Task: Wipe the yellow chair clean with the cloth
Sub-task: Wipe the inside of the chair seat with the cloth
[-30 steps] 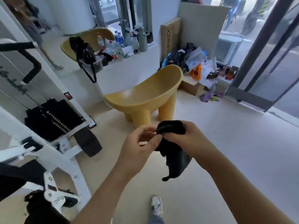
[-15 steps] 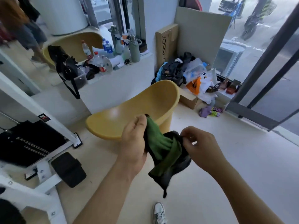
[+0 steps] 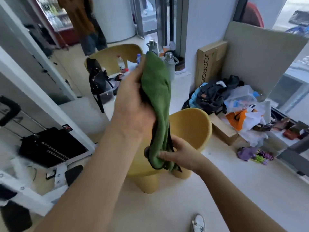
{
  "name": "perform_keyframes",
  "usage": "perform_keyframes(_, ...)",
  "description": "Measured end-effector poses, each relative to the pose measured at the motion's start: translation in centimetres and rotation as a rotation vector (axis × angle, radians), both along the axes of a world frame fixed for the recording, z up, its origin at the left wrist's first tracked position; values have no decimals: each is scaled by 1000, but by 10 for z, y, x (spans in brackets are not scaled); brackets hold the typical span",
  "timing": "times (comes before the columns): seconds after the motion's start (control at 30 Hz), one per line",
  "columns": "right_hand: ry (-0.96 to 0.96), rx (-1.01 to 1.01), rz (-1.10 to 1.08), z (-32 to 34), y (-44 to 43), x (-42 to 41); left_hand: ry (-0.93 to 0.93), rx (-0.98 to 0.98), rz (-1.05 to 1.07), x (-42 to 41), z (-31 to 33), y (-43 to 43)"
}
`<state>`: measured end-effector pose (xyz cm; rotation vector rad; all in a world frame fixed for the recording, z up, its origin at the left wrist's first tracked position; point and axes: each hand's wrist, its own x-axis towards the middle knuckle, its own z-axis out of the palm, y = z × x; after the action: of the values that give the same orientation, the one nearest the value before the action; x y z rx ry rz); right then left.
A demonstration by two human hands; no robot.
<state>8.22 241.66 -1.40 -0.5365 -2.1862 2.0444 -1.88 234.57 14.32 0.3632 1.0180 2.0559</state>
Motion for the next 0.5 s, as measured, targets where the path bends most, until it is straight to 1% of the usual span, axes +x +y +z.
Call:
perform_keyframes(0.03,-8,-22,-33,-5,17,-7,9,60,45,-11,8,14)
perform_keyframes(0.07,-2,-1,-57,-6,35,-11,8,111,93,-24,15,26)
perform_keyframes(0.1,-4,67,-64,-4,53,-13,22,113,166,-38,17,37)
perform_keyframes(0.17,16,191,-97,5,89,-17,18,13,382,-79,2,48)
perform_keyframes(0.2,45,163,-141,12,105,-19,32,-94,498,-101,-14,49)
perform_keyframes(0.23,80,51,-187,21,119,-22,91,-294,606,-119,-35,48)
perform_keyframes(0.27,109,-85,-199,31,132,-26,194,-547,671,-134,-60,45)
perform_keyframes(0.3,132,-178,-168,39,146,-30,307,-794,692,-141,-83,43)
perform_keyframes(0.33,139,-205,-111,46,160,-35,404,-997,659,-143,-109,40)
perform_keyframes(0.37,131,-192,-46,52,172,-41,484,-1152,594,-139,-133,39)
perform_keyframes(0.4,114,-144,12,56,182,-47,560,-1255,550,-133,-154,38)
perform_keyframes(0.43,88,-47,65,59,190,-53,617,-1280,524,-124,-163,39)
perform_keyframes(0.47,63,79,126,61,193,-59,638,-1173,490,-116,-169,43)
perform_keyframes(0.5,30,200,182,61,195,-65,603,-991,381,-103,-167,52)
